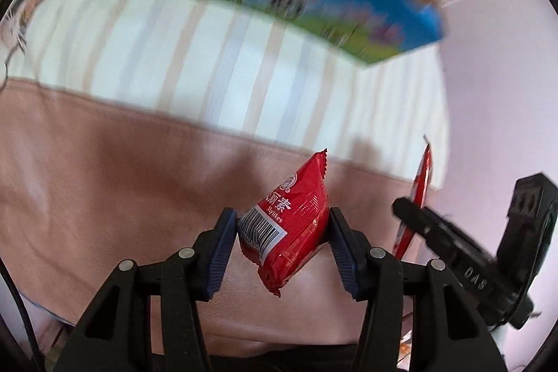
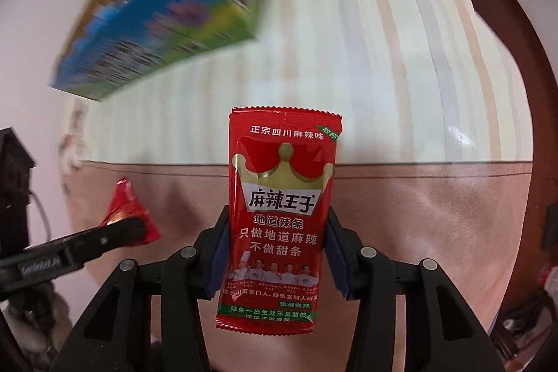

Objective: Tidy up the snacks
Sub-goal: 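Carry both red packets into the box and open both tools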

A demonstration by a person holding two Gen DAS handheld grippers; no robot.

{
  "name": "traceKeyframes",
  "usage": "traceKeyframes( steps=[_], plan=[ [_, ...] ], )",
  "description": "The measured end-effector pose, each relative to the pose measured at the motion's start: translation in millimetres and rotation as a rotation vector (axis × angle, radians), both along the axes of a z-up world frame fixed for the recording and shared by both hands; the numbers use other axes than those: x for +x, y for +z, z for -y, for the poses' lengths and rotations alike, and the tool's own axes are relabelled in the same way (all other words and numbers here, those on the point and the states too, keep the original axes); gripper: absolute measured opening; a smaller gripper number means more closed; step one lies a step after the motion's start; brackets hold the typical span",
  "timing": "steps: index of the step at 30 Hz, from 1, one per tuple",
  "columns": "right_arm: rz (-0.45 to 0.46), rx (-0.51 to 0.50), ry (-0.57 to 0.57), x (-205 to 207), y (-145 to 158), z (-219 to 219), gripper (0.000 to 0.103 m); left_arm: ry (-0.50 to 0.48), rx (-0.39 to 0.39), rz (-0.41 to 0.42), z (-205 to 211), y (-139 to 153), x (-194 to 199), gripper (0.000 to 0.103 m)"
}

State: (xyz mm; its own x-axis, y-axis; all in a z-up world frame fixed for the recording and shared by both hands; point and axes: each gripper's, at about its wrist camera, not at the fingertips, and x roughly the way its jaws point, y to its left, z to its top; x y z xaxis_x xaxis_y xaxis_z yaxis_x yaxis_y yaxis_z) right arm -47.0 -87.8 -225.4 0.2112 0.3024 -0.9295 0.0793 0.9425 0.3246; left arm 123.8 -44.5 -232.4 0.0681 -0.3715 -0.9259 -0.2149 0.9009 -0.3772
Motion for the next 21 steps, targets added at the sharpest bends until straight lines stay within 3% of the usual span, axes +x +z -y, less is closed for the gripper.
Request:
traceKeyframes(
  steps=[5,11,15,21],
  plan=[
    [0.108,0.061,0.009,10.5,65.1,-31.8,0.051,-0.013,-0.037,0.121,-21.0,57.5,26.3,0.050],
    [0.217,0.056,0.016,74.0,123.8,-86.3,0.051,-0.045,-0.029,0.216,-55.6,96.3,73.8,0.050],
    [0.264,0.011,0.005,114.7,136.8,-100.7,0.051,-0.071,0.018,0.262,-79.0,112.9,114.4,0.050],
    [0.257,-0.067,0.024,178.5,128.7,-126.9,0.051,-0.091,0.097,0.258,-110.9,105.1,176.1,0.050]
  ],
)
